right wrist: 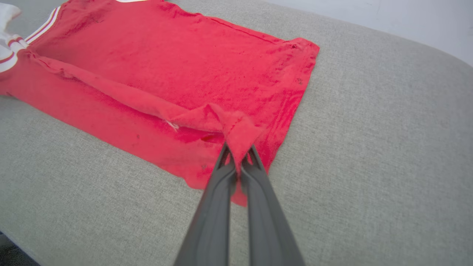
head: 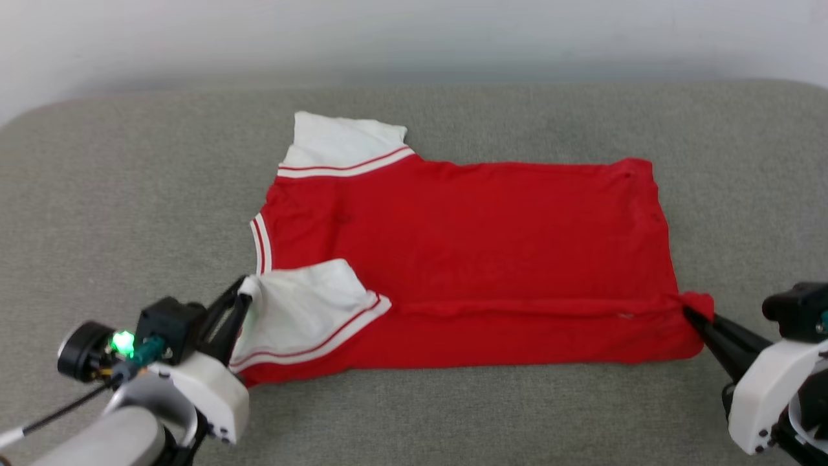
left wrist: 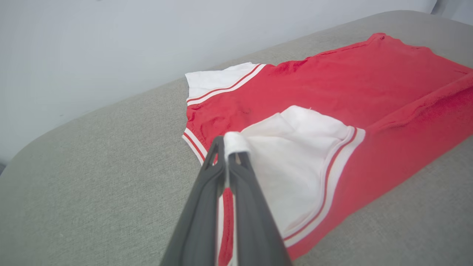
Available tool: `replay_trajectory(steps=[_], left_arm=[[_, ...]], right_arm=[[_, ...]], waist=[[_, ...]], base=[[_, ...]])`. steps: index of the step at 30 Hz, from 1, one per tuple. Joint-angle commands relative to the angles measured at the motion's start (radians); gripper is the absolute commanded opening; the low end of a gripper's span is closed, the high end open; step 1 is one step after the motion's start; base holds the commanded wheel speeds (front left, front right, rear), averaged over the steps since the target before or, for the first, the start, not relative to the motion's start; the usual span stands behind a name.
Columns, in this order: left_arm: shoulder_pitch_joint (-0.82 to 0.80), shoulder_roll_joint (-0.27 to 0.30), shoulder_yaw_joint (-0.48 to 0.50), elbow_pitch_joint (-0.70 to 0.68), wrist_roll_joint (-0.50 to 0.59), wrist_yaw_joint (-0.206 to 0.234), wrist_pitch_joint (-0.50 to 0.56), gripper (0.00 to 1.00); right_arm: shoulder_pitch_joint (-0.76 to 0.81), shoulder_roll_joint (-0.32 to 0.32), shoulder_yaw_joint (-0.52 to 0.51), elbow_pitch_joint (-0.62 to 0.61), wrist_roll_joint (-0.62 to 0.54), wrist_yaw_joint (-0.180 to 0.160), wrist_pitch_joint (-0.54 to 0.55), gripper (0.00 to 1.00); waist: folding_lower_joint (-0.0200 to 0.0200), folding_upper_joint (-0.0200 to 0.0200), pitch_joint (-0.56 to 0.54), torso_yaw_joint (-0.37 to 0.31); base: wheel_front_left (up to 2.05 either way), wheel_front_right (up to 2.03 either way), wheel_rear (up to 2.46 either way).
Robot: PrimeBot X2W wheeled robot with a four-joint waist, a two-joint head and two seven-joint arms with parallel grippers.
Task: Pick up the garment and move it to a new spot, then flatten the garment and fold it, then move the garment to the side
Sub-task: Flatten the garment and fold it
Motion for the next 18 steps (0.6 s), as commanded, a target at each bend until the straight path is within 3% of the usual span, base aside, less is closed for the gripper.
replay_trajectory(steps=[1, 18], left_arm=[[-0.041, -0.005, 0.007, 0.019, 0.011, -0.014, 0.006, 0.0], [-0.244, -0.094, -0.023, 0.344, 0.036, -0.17, 0.057, 0.0]], right_arm=[[-0.034, 0.008, 0.002, -0.003, -0.005, -0.001, 0.008, 0.0], [-0.244, 0.031, 0.119, 0.179, -0.003, -0.001, 0.06, 0.0]], waist=[[-0.0001, -0.0001, 0.043, -0.022], [-0.0001, -0.0001, 0.243, -0.058]], base=[[0.0, 0.0, 0.0], [0.0, 0.0, 0.0]])
